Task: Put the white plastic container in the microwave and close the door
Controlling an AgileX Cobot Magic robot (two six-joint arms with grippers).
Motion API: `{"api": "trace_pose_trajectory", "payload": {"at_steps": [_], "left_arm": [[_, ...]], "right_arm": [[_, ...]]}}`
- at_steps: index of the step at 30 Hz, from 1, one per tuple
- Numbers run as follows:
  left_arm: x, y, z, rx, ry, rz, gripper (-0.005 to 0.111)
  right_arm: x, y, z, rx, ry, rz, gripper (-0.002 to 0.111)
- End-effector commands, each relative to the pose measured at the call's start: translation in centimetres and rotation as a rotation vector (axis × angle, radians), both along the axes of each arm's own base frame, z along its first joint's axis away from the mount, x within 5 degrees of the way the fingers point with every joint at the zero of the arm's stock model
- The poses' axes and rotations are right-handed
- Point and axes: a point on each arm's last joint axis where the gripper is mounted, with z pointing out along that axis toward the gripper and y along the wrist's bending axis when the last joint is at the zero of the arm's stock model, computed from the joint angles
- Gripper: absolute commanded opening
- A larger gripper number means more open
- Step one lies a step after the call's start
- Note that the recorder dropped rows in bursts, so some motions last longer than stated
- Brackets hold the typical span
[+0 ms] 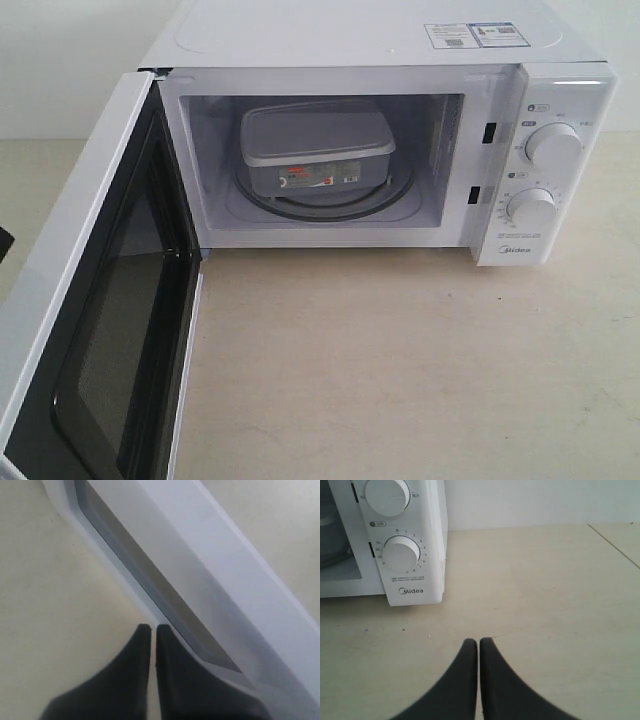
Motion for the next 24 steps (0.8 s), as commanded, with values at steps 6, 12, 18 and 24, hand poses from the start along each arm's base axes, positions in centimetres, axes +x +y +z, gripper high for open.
{"api": "trace_pose_trajectory", "payload": {"at_steps": [6,12,18,24], "left_arm": [[3.2,-2.4,-2.8,-0.061,0.066,-0.181,0.004],[3.4,-6.3,-2.2,-0.125,-0.108,-0.280,0.004],[3.4,-7.6,-2.3,-0.143,-0.126,-0.299,0.004],[4.1,-7.7,-2.5,-0.139,-0.167,-0.300,0.004]], "right_arm": [[0.0,0.0,0.1,-0.012,-0.012,-0.001,0.000],[0.0,0.0,0.1,-0.012,-0.012,-0.001,0.000],[0.0,0.0,0.1,-0.012,-0.012,-0.001,0.000],[0.0,0.0,0.1,-0.012,-0.012,-0.001,0.000]]}}
